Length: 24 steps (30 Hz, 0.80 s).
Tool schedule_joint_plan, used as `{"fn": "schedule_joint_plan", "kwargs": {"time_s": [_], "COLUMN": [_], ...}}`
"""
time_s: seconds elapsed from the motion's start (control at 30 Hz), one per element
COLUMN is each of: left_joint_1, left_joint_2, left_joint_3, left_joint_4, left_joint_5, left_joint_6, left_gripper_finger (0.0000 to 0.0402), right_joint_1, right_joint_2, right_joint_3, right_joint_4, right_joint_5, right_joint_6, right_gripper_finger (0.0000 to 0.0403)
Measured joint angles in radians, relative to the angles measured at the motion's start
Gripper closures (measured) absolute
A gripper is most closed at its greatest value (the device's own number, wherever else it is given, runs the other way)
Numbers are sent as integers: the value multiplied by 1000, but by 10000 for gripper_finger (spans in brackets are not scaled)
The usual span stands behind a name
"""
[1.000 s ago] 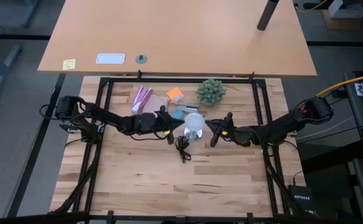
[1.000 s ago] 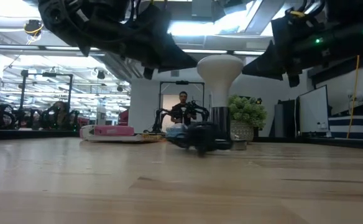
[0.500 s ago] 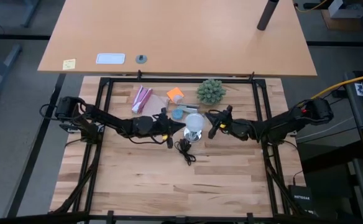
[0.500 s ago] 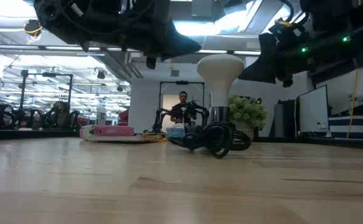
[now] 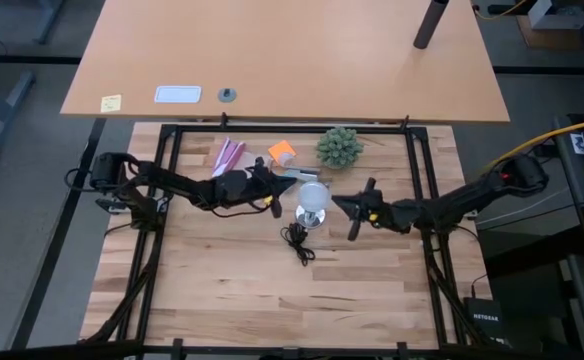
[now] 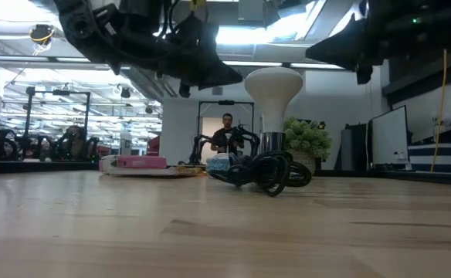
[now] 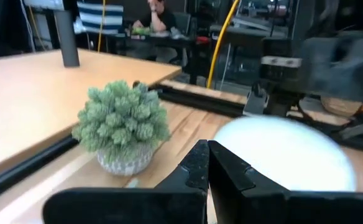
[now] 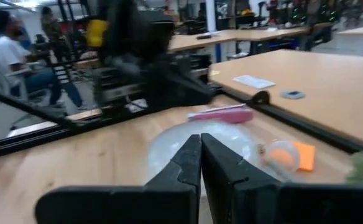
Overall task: Screw lightbulb
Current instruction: Remove the lightbulb from the silver lamp socket
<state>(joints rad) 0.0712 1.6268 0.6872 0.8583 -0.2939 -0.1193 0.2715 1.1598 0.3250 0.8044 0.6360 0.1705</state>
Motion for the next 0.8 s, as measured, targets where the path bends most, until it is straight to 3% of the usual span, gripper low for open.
{"fn": "schedule_joint_plan", "kwargs": {"time_s": [0.27, 0.6, 0.8], "left_joint_1": [23, 18, -6], "left_joint_2": [22, 26, 25], "left_joint_3": [1, 3, 3], "left_joint_4": [-8, -19, -29], "left_joint_5": [70, 127, 112], "left_joint_6": [-32, -60, -71], "left_gripper_finger": [401, 402, 401], "right_joint_1": [29, 29, 31], "right_joint_2": [110, 184, 226], "right_joint_3": [0, 34, 50], "right_joint_4": [10, 35, 45], "right_joint_5": [66, 123, 142], "right_joint_6": [89, 83, 85], "right_gripper_finger": [387, 387, 387]}}
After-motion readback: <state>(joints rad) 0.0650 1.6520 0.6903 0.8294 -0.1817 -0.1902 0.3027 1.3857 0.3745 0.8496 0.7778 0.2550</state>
